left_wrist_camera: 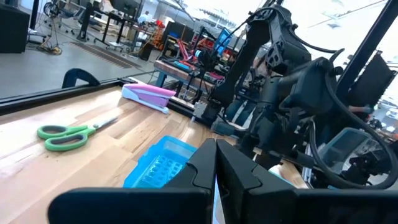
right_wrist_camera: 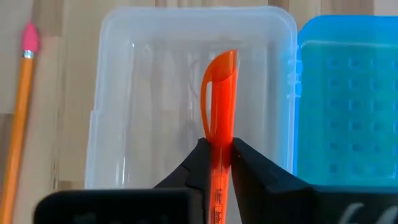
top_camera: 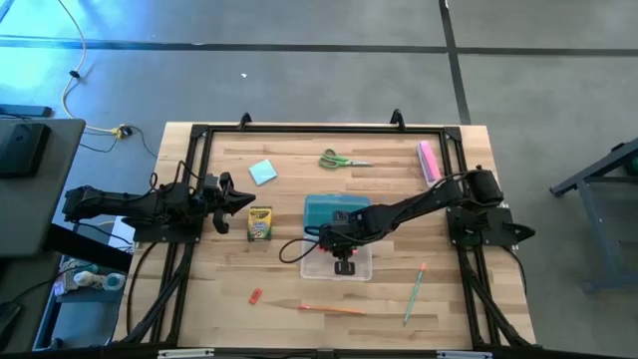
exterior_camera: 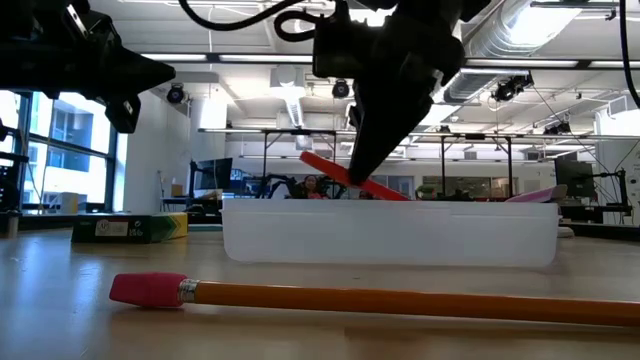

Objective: Pack school essentials
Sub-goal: Put the orange pen into the blue supply box, then put the orange eraser into the blue supply box

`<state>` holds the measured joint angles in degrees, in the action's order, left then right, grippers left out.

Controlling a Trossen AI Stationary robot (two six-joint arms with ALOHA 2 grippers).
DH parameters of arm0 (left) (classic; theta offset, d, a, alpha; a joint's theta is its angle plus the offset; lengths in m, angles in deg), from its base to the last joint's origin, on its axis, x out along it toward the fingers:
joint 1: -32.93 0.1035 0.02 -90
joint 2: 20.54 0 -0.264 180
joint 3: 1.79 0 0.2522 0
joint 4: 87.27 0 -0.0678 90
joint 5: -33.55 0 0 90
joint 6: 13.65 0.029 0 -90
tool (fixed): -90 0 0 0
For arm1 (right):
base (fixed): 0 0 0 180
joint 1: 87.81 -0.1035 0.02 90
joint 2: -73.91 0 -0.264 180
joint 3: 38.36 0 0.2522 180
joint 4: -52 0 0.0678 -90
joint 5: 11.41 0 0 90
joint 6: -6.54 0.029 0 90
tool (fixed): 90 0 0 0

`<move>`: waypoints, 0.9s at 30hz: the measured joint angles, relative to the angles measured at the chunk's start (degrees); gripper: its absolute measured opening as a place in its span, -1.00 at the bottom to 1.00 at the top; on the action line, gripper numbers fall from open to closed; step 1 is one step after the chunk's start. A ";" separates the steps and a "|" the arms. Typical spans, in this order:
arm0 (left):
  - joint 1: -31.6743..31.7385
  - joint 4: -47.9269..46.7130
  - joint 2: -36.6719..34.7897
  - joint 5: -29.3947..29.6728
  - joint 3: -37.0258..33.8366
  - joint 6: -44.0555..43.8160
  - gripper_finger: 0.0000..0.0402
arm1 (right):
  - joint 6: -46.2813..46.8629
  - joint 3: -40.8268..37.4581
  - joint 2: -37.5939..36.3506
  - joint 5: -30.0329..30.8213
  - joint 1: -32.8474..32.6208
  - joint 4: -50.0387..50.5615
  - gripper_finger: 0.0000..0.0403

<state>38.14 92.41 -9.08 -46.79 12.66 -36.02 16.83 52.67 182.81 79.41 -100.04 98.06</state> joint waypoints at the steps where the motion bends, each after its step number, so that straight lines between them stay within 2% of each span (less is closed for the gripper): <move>1: -0.02 0.03 -0.01 0.00 0.00 0.00 -1.00 | 0.14 -0.04 0.00 0.00 0.00 0.11 -0.74; 8: -0.01 0.08 -0.01 0.03 -0.01 -0.02 -1.00 | 4.09 -0.09 -0.11 0.00 0.07 0.13 -0.42; 15: -0.02 0.08 -0.01 0.05 0.00 -0.02 -0.95 | 11.36 -0.11 -2.47 0.57 0.37 1.25 -0.37; 20: -0.02 0.10 -0.02 4.02 0.00 -1.33 -0.76 | 14.72 -0.12 -6.46 6.17 0.37 4.08 -0.41; 27: -0.02 -0.44 0.00 12.85 -0.02 -6.99 -0.36 | 18.64 -0.17 -13.60 14.21 0.39 8.38 -0.42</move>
<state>38.12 91.96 -9.08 -33.94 12.64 -43.02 35.47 52.50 169.21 93.62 -99.65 106.44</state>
